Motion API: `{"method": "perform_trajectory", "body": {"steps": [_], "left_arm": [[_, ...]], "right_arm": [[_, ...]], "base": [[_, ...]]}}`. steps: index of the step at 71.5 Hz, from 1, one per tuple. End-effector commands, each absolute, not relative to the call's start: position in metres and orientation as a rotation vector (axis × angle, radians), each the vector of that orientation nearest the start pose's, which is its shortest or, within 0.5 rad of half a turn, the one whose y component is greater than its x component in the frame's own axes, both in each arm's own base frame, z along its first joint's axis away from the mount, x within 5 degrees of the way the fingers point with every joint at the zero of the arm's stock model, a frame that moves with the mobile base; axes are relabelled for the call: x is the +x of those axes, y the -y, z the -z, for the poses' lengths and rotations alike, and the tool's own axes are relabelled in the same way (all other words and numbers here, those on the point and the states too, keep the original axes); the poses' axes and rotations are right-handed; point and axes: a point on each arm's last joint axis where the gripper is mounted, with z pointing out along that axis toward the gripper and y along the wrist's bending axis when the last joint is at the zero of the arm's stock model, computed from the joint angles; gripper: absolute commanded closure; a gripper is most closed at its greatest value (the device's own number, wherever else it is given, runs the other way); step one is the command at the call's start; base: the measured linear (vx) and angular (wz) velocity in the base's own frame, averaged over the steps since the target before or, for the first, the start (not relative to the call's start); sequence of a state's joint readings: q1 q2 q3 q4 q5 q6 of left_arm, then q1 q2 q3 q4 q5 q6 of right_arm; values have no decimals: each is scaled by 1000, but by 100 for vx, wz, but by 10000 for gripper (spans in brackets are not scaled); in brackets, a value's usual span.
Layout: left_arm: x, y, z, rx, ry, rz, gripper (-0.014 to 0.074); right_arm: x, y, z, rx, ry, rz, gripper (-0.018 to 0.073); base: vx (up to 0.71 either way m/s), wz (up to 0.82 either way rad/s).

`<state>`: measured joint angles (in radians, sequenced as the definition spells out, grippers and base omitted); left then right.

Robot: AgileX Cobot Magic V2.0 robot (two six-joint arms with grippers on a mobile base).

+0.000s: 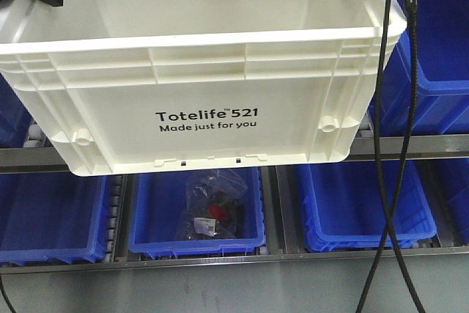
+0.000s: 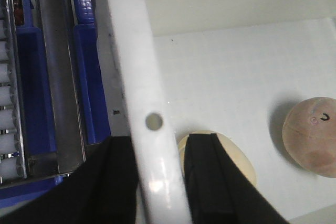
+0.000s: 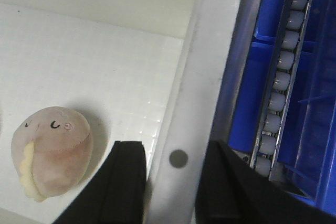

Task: Place moving items into box and shelve
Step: 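Hold the crate steady above the shelf's roller track, then push the crate with both grippers forward onto the shelf rollers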

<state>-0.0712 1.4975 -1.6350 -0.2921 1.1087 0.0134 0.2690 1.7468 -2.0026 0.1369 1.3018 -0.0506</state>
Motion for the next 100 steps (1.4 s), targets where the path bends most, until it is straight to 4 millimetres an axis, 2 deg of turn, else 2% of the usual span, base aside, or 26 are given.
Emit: {"method": "perform_trajectory", "body": {"steps": [1, 49, 82, 89, 90, 100], "left_arm": [[300, 65, -464, 36, -2154, 650, 613], [318, 65, -447, 25, -2205, 629, 613], [319, 65, -449, 17, -2182, 629, 613], [320, 65, -449, 13, -2171, 627, 613], [323, 63, -452, 2, -2130, 607, 613], [326, 59, -451, 7, -2114, 541, 613]], "right_arm": [[327, -126, -461, -480, -2356, -479, 570], [329, -126, -462, -466, -2334, -483, 570], [354, -133, -436, -468, -2399, -478, 570], [356, -134, -434, -464, -2395, -478, 570], [360, -135, -438, -441, -2339, -481, 570], [363, -135, -440, -443, -2297, -473, 570]], "base": [[0, 0], [0, 0], [0, 0], [0, 0], [0, 0], [0, 0]]}}
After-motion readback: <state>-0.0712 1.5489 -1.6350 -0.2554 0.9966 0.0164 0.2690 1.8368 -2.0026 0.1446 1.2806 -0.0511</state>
